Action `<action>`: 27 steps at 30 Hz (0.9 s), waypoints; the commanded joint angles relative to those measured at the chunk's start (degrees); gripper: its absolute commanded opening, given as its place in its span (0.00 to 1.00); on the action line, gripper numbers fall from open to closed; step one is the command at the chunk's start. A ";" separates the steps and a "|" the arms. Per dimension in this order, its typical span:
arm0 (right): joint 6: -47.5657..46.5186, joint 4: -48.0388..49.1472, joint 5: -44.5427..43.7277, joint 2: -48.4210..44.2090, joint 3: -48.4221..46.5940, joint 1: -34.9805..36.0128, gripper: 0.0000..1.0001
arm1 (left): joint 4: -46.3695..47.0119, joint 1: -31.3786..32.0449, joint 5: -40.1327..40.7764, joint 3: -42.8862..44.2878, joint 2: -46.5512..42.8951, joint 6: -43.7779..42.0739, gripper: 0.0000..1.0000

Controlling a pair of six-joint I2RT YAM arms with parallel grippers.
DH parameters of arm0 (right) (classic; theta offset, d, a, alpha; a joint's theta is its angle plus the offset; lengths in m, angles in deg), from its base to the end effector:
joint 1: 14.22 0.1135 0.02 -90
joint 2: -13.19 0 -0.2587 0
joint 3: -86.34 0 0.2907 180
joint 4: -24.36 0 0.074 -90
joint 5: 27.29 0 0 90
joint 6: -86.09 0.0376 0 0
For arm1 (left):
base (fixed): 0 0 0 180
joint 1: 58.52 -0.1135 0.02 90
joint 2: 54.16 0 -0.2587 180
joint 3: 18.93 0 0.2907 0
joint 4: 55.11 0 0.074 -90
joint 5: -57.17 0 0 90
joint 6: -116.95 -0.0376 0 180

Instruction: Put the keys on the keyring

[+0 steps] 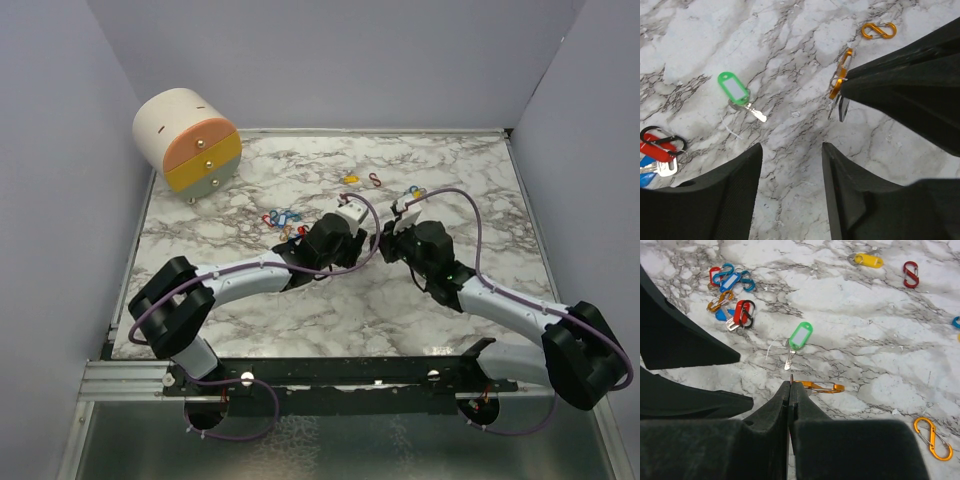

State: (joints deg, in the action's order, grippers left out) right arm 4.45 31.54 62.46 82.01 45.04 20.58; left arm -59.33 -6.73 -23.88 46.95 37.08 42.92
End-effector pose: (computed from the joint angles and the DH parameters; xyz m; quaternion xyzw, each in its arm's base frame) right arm 0.2374 0.1648 0.1816 -0.1865 0.7994 0.2084 0.5318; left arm 0.2427 -0.2988 0.1928 0.2276 0.8319 -0.2237 0.4541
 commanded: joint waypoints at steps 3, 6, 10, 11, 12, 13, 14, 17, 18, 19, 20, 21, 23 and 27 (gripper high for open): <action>3.03 -2.78 -8.69 -0.79 -1.03 -0.07 0.01 | 0.09 -0.32 10.02 -3.72 -6.10 2.49 0.59; 4.12 -5.44 -14.57 0.78 -3.53 -0.16 0.01 | 2.75 -0.76 12.56 -6.91 -9.14 3.09 0.66; 5.60 -6.86 -18.98 4.03 -7.51 -2.46 0.01 | 5.42 -1.12 15.22 -10.38 -12.21 3.28 0.86; 5.79 -6.65 -19.35 5.32 -8.35 -3.47 0.01 | 6.04 -1.27 15.37 -11.11 -12.87 3.24 0.93; 5.91 -6.41 -19.44 6.34 -9.11 -4.46 0.01 | 6.45 -1.41 15.37 -11.73 -13.47 3.20 0.98; 6.18 -6.03 -19.84 7.58 -9.98 -5.54 0.01 | 6.74 -1.54 15.27 -12.24 -13.94 3.24 0.99; 6.55 -5.81 -20.03 9.01 -10.87 -6.80 0.01 | 7.11 -1.71 14.97 -12.61 -14.24 3.20 0.99; 7.49 -5.29 -19.27 13.78 -13.81 -10.86 0.01 | 7.64 -2.28 13.47 -13.14 -14.46 3.28 0.99; 7.80 -4.95 -19.01 15.19 -14.65 -12.13 0.01 | 7.92 -2.41 12.70 -13.23 -14.33 3.31 0.99; 7.85 -4.37 -18.86 16.56 -15.30 -13.15 0.01 | 8.37 -2.52 11.96 -13.40 -14.20 3.44 0.99; 7.86 -3.83 -18.83 17.77 -15.94 -13.85 0.01 | 8.93 -2.61 11.36 -13.52 -13.88 3.46 0.99; 7.73 -3.07 -18.91 19.11 -16.79 -14.49 0.01 | 9.41 -2.72 11.13 -13.48 -13.43 3.38 0.99; 7.91 -2.83 -19.48 21.71 -18.59 -15.72 0.01 | 9.80 -2.91 11.08 -12.96 -11.88 3.49 0.99; 9.44 -4.32 -19.06 26.45 -22.68 -19.12 0.08 | 10.18 -3.14 10.42 -12.08 -9.36 4.15 0.99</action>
State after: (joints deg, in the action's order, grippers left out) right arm 11.84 26.15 44.82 105.22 26.79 3.93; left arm -51.20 -9.44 -11.70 34.30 25.26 46.02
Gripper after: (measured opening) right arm 0.012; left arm 0.991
